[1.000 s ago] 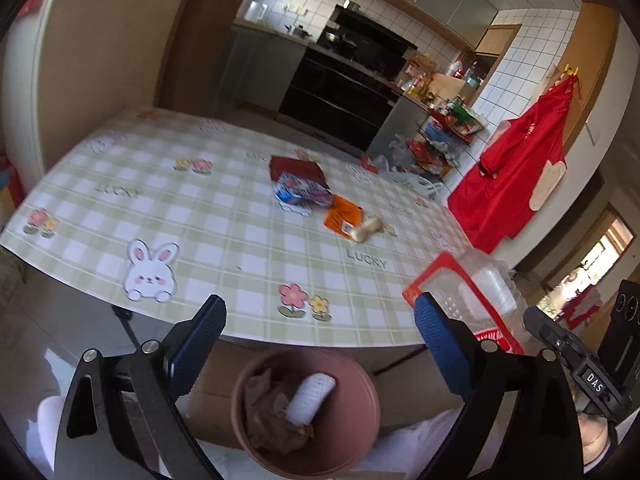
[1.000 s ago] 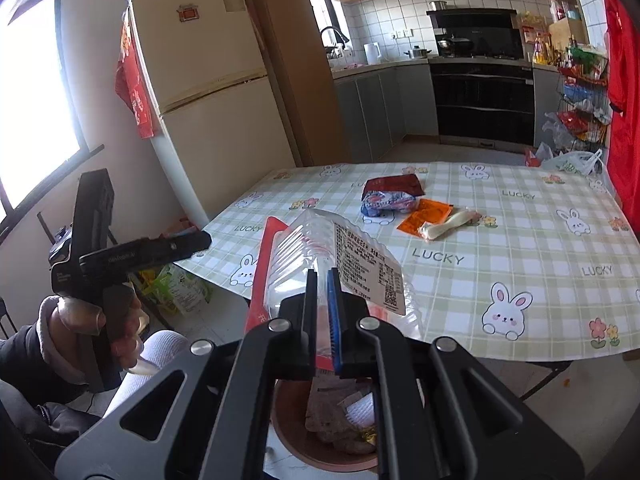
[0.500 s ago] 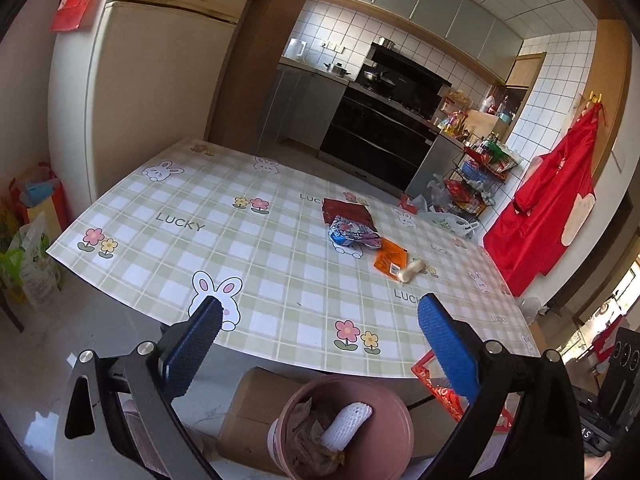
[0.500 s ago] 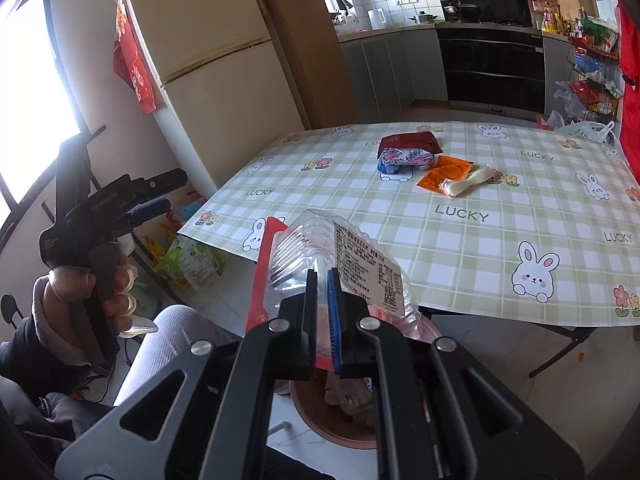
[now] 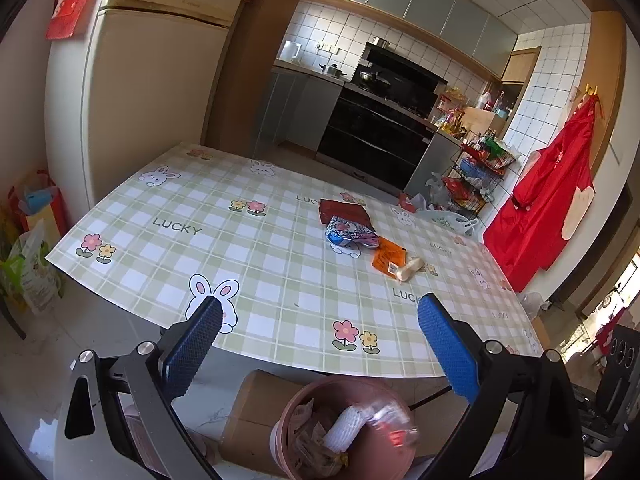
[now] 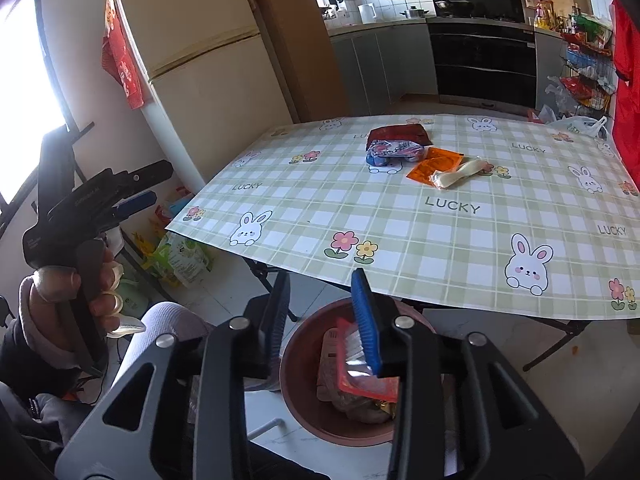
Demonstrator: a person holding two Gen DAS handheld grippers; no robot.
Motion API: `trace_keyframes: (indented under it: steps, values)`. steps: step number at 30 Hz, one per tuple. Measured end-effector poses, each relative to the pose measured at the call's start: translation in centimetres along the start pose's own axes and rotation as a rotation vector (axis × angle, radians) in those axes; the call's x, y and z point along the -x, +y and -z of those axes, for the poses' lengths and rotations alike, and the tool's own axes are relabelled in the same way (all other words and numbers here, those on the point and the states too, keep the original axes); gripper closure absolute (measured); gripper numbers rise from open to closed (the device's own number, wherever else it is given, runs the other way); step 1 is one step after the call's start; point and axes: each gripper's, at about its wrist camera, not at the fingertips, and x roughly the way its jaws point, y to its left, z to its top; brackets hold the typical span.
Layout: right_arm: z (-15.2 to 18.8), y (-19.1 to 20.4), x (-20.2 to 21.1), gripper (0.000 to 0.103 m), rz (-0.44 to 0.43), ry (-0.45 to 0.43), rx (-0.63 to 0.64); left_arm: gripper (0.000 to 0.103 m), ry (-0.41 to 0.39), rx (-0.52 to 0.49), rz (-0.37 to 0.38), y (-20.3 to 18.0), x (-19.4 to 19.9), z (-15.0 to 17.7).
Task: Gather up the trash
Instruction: 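Lower the held tray box into the pink bin and open the right gripper, then grasp the blue and pink snack wrapper with the left gripper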
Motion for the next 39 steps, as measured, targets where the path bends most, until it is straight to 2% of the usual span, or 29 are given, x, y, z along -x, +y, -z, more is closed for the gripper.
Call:
trace_keyframes:
  steps: [2, 3, 4, 6, 10, 19, 29, 34, 36, 39]
  values:
    - [-0.1, -0.2, 0.2, 0.045, 0.022, -0.013, -0.004, 0.007, -0.001, -0.007, 0.000, -0.1, 0.0, 0.0]
    - [-0.1, -0.3, 0.3, 0.028, 0.035, -0.024, -0.006, 0.007, -0.002, -0.010, -0.001, -0.1, 0.0, 0.0]
    - [-0.2, -0.3, 0.5, 0.018, 0.049, -0.036, -0.009, 0.007, -0.002, -0.012, -0.002, -0.1, 0.0, 0.1]
    - [-0.4, -0.4, 0.6, 0.010, 0.068, -0.050, -0.007, 0.007, -0.001, -0.013, -0.002, 0.0, -0.1, 0.1]
    - [-0.6, -0.7, 0.6, 0.006, 0.109, -0.055, -0.013, 0.007, -0.002, -0.012, -0.003, 0.0, -0.1, 0.1]
    - [-0.9, -2.0, 0.5, 0.006, 0.174, -0.061, -0.025, 0.007, 0.005, -0.029, -0.013, -0.2, -0.4, 0.3]
    - [-1.4, -5.8, -0.3, 0.006, 0.263, -0.076, -0.059, 0.007, 0.052, -0.079, -0.034, -1.3, -2.8, 0.1]
    - [-1.7, -8.0, -1.9, 0.006, 0.312, -0.064, -0.043, 0.007, 0.079, -0.152, -0.050, -2.5, -5.8, -0.8]
    - [-1.9, -9.0, -2.7, 0.006, 0.324, -0.056, -0.044, 0.007, 0.096, -0.209, -0.047, -3.4, -7.7, -1.3]
    - [-2.4, -10.8, -3.8, 0.006, 0.326, -0.049, -0.070, 0.007, 0.096, -0.346, -0.064, -5.0, -11.5, -1.8]
